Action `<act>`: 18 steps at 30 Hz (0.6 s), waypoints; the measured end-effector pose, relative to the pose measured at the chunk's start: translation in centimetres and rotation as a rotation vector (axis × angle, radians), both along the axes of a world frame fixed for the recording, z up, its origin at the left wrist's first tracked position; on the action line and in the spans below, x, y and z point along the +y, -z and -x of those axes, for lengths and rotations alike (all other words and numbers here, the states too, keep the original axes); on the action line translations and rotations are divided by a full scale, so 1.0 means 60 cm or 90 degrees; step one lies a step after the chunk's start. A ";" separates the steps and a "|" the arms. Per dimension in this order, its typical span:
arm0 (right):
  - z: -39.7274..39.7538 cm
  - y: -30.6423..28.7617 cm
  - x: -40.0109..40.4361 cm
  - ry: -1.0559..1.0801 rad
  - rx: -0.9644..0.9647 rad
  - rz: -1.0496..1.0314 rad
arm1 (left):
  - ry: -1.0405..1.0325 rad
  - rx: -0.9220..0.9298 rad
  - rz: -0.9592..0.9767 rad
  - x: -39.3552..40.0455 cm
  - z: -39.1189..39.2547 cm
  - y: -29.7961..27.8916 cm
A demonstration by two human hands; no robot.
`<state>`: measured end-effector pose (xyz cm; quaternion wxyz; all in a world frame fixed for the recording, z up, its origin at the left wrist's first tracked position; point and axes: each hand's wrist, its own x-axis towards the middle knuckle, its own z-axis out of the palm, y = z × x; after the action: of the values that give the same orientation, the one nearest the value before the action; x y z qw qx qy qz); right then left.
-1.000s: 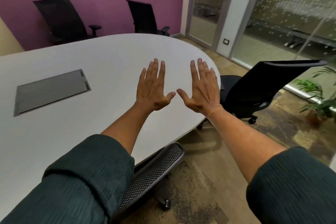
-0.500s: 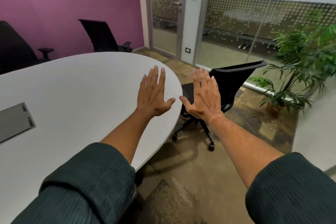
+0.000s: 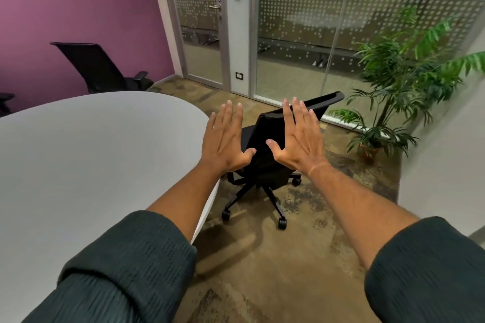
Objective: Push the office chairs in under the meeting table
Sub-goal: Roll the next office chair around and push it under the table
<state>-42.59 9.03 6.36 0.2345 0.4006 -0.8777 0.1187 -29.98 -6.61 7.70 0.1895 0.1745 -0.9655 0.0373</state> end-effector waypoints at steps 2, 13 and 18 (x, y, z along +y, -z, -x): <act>0.036 0.002 0.002 0.012 -0.002 0.000 | 0.017 -0.007 0.000 0.001 0.041 0.000; 0.226 0.027 -0.023 0.099 -0.024 -0.020 | 0.089 -0.038 -0.010 -0.031 0.278 0.039; 0.301 0.037 -0.034 0.117 -0.048 -0.039 | 0.111 -0.065 -0.030 -0.057 0.365 0.058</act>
<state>-60.67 6.97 4.14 0.1985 0.3210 -0.9222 0.0848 -51.91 -10.02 4.19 0.1382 0.0920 -0.9861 0.0071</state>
